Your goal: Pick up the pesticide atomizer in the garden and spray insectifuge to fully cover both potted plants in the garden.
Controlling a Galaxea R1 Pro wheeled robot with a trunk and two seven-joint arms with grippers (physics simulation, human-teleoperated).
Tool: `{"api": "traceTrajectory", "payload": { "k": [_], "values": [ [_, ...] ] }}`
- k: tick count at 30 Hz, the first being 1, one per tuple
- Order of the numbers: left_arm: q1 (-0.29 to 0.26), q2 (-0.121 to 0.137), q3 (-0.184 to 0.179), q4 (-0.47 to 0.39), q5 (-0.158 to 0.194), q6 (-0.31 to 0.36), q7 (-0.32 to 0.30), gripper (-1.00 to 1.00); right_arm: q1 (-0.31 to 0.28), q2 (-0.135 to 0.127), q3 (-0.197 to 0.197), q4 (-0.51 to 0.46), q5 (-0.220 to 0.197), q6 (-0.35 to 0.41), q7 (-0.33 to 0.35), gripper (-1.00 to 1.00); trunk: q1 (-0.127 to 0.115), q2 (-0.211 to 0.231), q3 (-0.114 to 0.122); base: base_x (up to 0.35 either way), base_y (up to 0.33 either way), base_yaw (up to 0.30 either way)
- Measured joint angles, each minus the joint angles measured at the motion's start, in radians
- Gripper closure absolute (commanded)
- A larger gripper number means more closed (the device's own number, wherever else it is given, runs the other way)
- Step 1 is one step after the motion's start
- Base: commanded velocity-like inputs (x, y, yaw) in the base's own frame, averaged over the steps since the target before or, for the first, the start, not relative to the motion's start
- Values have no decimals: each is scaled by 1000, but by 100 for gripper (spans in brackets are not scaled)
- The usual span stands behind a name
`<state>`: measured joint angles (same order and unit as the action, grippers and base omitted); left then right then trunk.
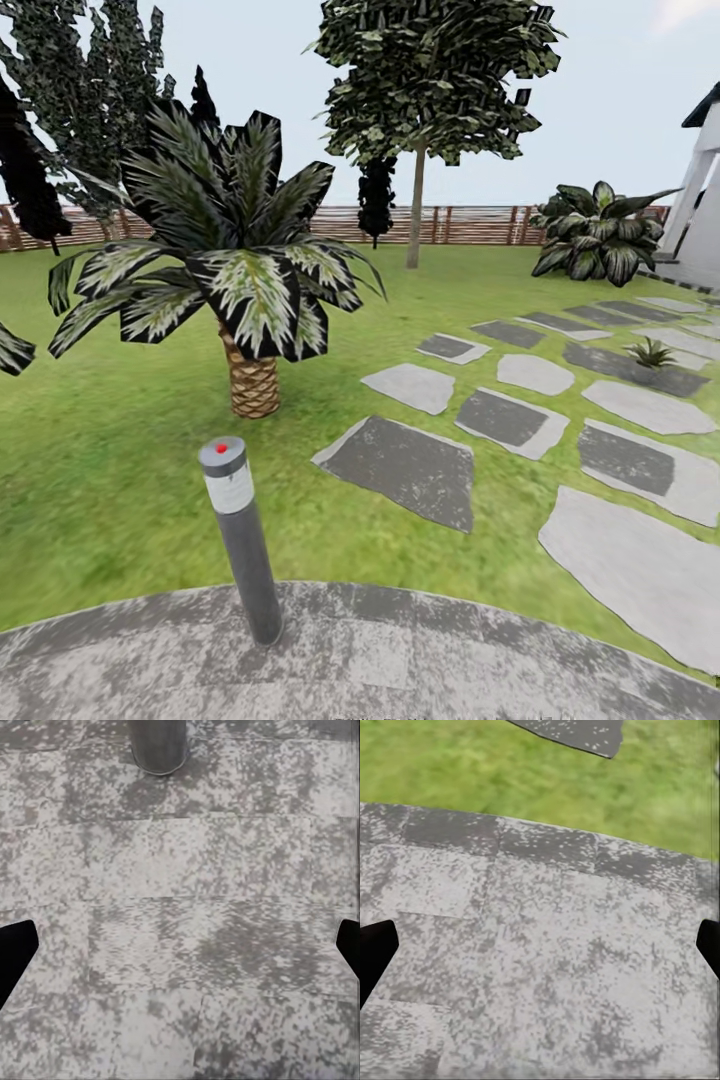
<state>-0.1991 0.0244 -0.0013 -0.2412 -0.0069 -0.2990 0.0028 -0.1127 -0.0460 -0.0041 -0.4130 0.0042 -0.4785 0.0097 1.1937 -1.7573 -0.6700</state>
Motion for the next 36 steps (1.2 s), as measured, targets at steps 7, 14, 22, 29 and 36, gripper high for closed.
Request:
{"api": "traceTrajectory", "payload": {
  "k": [7, 14, 22, 29, 36],
  "values": [
    [0, 0, 0, 0, 0, 0, 0, -100, 0, 0, 0, 0, 0, 0, 0, -100, 27, -49, -29, 0, 0, -260],
    [0, 0, 0, 0, 0, 0, 0, -100, 0, 0, 0, 1, 0, 0, 0, -100, 54, -98, -57, 0, 0, -260],
    [0, 0, 0, 0, 0, 0, 0, -100, 0, 0, 0, 0, 0, 0, 0, -100, 84, -154, -89, 0, 0, -260],
    [0, 0, 0, 0, -1, 0, 1, -100, 0, 0, 0, 1, 0, 0, 0, -100, 88, -161, -98, 0, 0, -260],
    [0, 1, 0, 0, 0, -1, 1, -100, 0, 0, 0, 0, 0, 0, 0, -100, 88, -161, -105, 0, 0, -260]
  ]
}}
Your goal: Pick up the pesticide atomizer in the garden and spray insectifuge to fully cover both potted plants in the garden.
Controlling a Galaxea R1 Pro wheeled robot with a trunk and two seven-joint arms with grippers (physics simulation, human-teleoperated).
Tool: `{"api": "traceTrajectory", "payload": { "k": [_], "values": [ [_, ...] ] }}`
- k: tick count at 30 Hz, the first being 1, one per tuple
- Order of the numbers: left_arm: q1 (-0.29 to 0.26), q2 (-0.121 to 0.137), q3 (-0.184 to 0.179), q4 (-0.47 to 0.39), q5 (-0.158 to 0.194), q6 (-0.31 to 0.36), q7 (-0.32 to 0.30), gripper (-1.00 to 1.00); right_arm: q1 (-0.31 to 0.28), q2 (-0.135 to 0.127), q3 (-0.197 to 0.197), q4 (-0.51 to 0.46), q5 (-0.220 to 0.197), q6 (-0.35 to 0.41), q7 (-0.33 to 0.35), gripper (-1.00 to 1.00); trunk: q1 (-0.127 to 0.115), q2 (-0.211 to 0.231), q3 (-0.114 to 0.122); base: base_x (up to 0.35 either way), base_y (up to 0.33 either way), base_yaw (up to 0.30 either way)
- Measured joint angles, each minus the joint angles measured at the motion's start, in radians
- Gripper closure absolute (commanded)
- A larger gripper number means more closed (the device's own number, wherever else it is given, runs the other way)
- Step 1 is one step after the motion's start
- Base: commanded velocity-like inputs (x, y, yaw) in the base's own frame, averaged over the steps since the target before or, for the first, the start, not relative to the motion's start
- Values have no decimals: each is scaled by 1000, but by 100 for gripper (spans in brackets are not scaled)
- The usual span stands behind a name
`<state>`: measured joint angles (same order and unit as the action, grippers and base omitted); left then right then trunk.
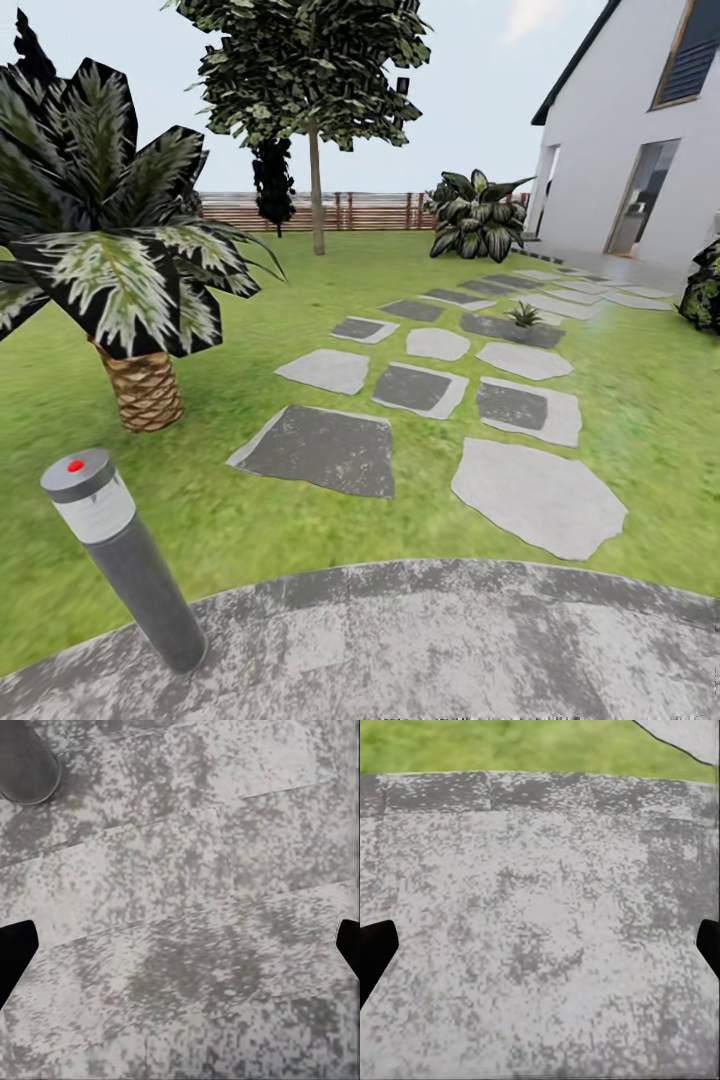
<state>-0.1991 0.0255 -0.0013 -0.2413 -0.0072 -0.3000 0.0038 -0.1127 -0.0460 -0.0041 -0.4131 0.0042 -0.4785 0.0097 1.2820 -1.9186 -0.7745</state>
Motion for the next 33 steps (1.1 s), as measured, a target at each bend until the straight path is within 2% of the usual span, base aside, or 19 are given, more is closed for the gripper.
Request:
{"api": "traceTrajectory", "payload": {
  "k": [10, 27, 33],
  "values": [
    [0, 0, -1, 0, -3, 0, -1, -100, 0, 0, 0, 0, 0, 0, 0, -100, 0, 0, -9, 0, -58, -260],
    [0, 0, -2, 0, -3, 0, -1, -100, 0, 0, 1, -1, 0, 0, 0, -100, 0, 0, -24, 0, -268, -257],
    [0, 0, -2, 0, -4, 0, -1, -100, 0, 0, 1, 0, 1, 0, 1, -100, 0, 0, -26, 0, -273, -63]
  ]
}}
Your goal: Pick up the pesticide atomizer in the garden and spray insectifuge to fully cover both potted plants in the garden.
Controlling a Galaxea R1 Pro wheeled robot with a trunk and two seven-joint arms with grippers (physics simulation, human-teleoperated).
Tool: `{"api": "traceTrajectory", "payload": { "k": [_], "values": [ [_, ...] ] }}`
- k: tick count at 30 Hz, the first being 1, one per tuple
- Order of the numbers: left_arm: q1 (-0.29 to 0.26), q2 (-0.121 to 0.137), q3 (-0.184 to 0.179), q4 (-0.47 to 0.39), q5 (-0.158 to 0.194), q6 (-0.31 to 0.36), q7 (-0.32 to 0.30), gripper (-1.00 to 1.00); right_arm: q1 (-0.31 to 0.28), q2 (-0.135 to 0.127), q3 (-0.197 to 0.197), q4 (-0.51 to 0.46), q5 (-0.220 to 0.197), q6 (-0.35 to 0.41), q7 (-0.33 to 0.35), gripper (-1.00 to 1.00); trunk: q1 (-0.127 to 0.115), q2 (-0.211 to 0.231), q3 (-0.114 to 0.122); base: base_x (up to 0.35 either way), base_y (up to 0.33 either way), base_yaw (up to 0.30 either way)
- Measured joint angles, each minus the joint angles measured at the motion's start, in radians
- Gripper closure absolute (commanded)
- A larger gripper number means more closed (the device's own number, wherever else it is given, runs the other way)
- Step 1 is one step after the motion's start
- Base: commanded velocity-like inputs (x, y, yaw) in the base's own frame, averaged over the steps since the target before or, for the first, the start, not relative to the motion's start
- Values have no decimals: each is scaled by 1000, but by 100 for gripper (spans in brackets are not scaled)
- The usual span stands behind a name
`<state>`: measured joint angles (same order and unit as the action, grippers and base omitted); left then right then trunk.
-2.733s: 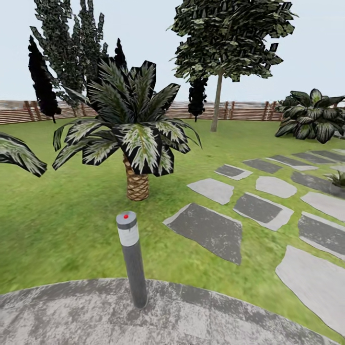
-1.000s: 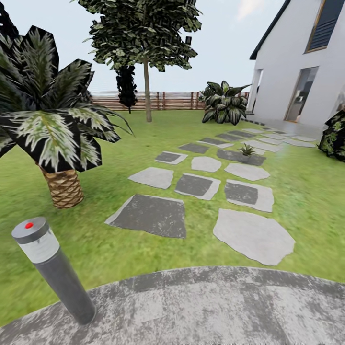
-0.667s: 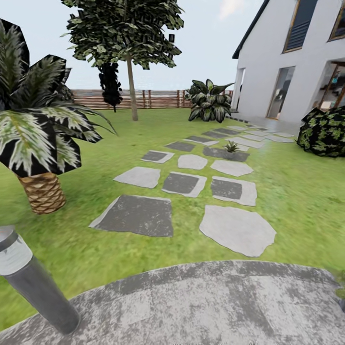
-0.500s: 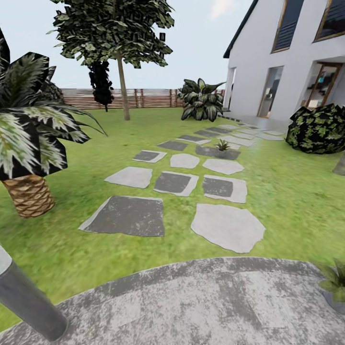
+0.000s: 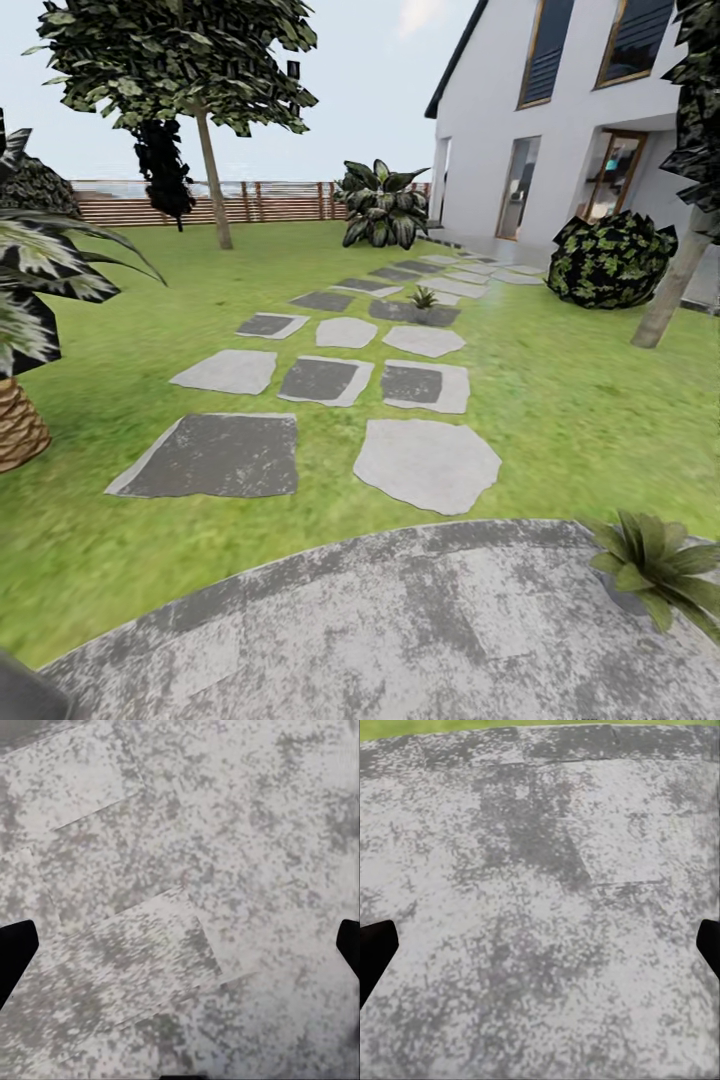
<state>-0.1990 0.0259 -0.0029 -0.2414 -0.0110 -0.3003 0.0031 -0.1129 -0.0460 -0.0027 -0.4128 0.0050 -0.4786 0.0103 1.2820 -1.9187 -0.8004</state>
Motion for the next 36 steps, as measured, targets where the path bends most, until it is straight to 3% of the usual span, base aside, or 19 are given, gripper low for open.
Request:
{"api": "traceTrajectory", "payload": {
  "k": [7, 23, 36],
  "values": [
    [0, 1, 0, 0, 1, 0, 0, -100, 0, 3, 2, -1, 1, 0, 2, -100, 0, 0, 0, 0, -273, -22],
    [0, 0, 0, 0, 1, 0, 1, -100, 0, 5, 1, 2, 2, 0, 1, -100, 0, 0, 0, 0, -273, -243],
    [0, 1, 1, 0, 1, 1, 1, -100, 0, 8, 1, -1, 1, 0, 2, -100, 0, 0, 0, 0, -262, -83]
  ]
}}
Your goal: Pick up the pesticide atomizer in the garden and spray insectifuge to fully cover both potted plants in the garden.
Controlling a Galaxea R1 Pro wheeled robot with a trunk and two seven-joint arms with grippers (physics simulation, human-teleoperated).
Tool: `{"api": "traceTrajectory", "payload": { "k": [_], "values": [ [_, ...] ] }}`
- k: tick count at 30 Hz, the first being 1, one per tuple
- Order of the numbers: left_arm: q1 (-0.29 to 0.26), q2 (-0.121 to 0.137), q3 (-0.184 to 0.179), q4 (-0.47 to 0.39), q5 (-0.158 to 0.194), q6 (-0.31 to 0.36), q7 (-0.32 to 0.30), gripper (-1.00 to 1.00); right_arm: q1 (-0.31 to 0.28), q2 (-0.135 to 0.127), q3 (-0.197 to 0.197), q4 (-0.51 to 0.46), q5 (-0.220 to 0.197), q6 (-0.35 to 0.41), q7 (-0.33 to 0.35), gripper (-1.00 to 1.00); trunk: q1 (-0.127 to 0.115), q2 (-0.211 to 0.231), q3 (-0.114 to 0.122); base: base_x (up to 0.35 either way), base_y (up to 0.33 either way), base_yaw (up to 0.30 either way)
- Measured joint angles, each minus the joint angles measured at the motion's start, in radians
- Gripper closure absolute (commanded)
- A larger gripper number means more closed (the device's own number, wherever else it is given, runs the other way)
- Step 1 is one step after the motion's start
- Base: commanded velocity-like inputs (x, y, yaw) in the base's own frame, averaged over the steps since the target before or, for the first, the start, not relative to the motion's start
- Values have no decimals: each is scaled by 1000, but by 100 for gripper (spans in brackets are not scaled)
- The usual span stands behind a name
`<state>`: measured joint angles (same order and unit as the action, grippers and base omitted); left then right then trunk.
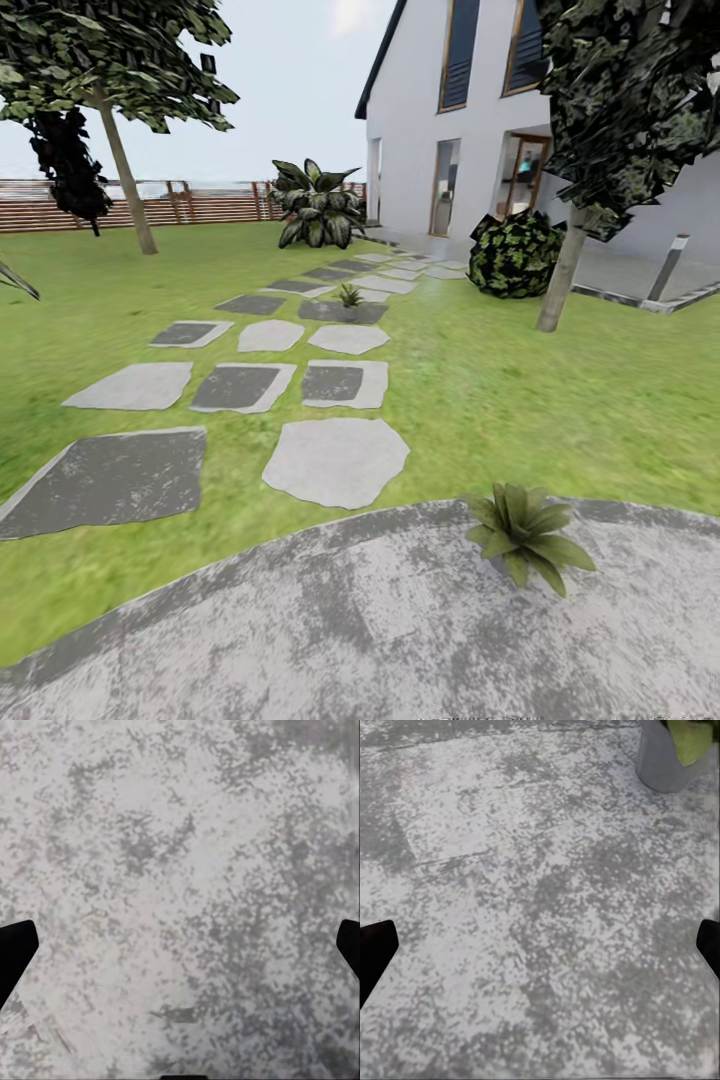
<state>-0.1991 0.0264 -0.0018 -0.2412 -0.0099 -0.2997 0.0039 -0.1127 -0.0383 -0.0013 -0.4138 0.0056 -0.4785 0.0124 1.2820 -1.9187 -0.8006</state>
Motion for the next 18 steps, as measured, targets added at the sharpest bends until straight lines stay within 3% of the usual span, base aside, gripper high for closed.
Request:
{"api": "traceTrajectory", "payload": {
  "k": [18],
  "values": [
    [0, 0, 0, 0, 0, -1, 0, -100, 0, -2, -1, 2, 0, 0, -1, -100, 0, 0, 0, 0, -16, -258]
  ]
}}
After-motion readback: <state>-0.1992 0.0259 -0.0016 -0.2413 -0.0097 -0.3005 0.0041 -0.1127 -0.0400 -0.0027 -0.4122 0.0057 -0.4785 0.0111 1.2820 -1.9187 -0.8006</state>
